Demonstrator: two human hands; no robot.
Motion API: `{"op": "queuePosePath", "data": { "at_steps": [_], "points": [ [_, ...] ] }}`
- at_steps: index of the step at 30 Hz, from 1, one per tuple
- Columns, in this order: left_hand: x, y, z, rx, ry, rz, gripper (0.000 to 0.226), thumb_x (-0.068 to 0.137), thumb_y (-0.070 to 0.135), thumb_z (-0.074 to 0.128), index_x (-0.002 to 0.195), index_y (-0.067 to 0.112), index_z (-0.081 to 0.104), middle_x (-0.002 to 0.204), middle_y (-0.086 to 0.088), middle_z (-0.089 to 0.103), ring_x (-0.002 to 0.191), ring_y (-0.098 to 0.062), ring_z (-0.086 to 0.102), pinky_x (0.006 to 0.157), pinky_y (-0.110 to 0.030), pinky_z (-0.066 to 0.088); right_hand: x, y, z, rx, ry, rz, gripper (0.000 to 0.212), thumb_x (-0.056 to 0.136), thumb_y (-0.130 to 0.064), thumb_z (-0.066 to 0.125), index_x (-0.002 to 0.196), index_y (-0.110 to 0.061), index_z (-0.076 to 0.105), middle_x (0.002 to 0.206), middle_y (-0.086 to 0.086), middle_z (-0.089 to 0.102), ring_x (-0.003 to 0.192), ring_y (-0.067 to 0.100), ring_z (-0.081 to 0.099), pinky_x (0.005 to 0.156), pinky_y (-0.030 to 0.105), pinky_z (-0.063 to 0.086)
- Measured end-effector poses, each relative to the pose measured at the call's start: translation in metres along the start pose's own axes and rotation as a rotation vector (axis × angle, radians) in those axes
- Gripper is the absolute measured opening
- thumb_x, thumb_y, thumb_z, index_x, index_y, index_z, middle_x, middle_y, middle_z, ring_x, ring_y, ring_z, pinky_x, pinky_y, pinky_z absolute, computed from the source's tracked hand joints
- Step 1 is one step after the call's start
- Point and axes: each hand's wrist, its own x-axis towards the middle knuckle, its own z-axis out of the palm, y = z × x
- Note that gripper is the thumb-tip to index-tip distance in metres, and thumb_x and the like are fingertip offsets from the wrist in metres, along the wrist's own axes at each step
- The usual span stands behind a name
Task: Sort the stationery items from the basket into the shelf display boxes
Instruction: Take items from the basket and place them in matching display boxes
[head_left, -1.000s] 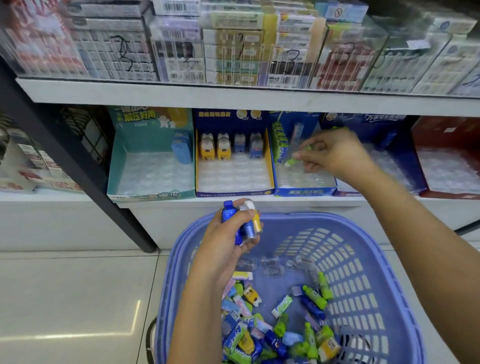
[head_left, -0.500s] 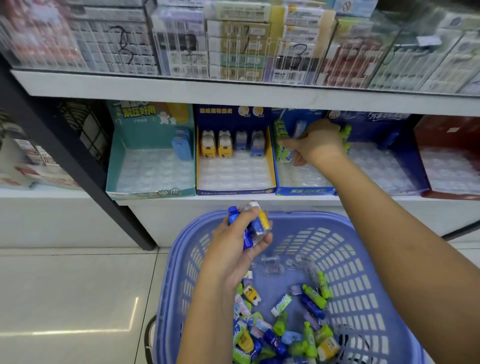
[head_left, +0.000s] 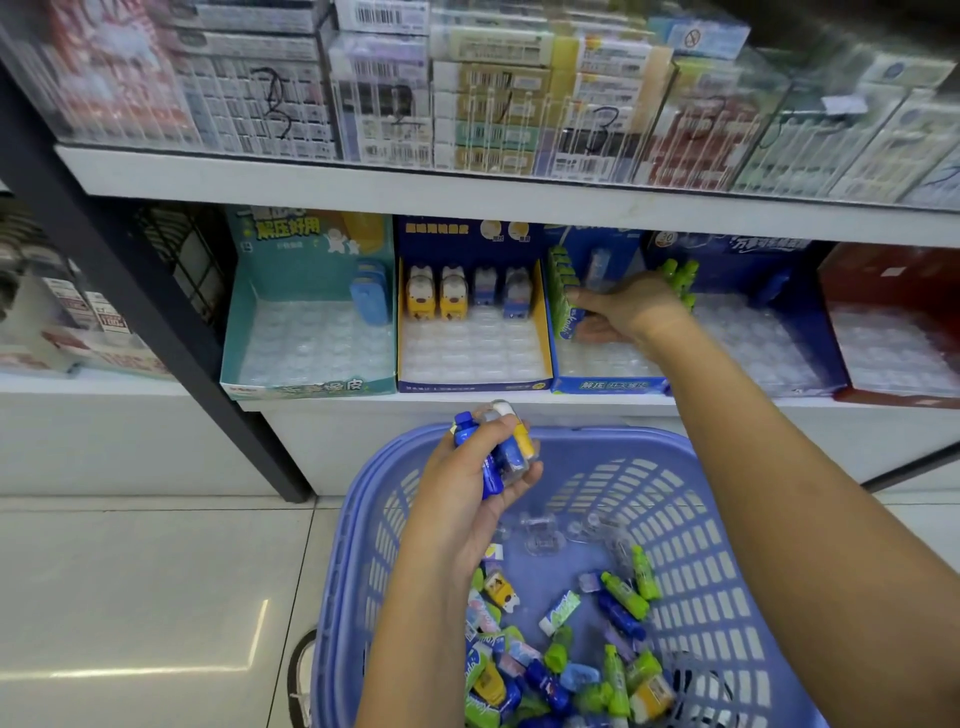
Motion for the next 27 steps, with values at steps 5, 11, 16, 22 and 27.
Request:
{"op": "queuePosePath", "data": {
  "at_steps": [5, 11, 16, 22, 27],
  "points": [
    [-0.002, -0.002, 0.002, 0.011, -0.022, -0.01, 0.024, 0.081, 0.011, 0.068, 0.103, 0.003, 0.063, 0.09, -0.013, 0.073, 0.078, -0.023, 0.071, 0.061, -0.03, 0.056, -0.004, 0.003, 0.009, -0.102, 0.037, -0.026, 0.054, 0.084, -0.042, 0.066, 0.103, 0.009, 0.062, 0.077, 0.018, 0.068, 0.065, 0.026, 0.068, 0.067, 0.036, 0.06],
    [-0.005, -0.003, 0.005, -0.085, -0.068, -0.018, 0.038, 0.066, 0.016, 0.073, 0.1, 0.0, 0.063, 0.1, -0.021, 0.071, 0.093, -0.034, 0.07, 0.068, -0.038, 0.059, -0.048, 0.004, 0.005, -0.105, -0.014, -0.215, 0.04, 0.081, -0.049, 0.066, 0.081, -0.011, 0.055, 0.056, 0.003, 0.054, 0.047, 0.014, 0.052, 0.047, 0.025, 0.045],
    [-0.003, -0.005, 0.006, -0.132, -0.085, 0.063, 0.015, 0.077, 0.012, 0.068, 0.086, 0.001, 0.073, 0.101, -0.022, 0.07, 0.101, -0.036, 0.067, 0.074, -0.043, 0.058, -0.113, 0.036, 0.016, -0.088, -0.342, -0.283, 0.02, 0.075, -0.033, 0.076, 0.088, -0.019, 0.069, 0.071, -0.004, 0.069, 0.058, 0.004, 0.061, 0.051, 0.017, 0.047],
    [-0.005, -0.005, 0.002, -0.03, -0.095, 0.202, 0.018, 0.092, 0.006, 0.051, 0.107, 0.003, 0.061, 0.093, -0.015, 0.072, 0.091, -0.027, 0.07, 0.071, -0.038, 0.058, -0.14, 0.054, 0.041, 0.136, -0.31, -0.303, 0.021, 0.087, -0.012, 0.065, 0.107, -0.013, 0.069, 0.093, 0.005, 0.072, 0.083, 0.006, 0.066, 0.075, 0.015, 0.052],
    [-0.009, 0.007, 0.0, -0.031, -0.005, 0.247, 0.016, 0.089, 0.004, 0.057, 0.083, 0.005, 0.072, 0.088, -0.015, 0.07, 0.085, -0.025, 0.071, 0.068, -0.039, 0.058, -0.135, 0.047, 0.05, 0.323, -0.282, -0.196, 0.015, 0.093, -0.015, 0.056, 0.095, -0.01, 0.07, 0.081, 0.002, 0.07, 0.073, 0.01, 0.063, 0.071, 0.021, 0.053]
  ]
}}
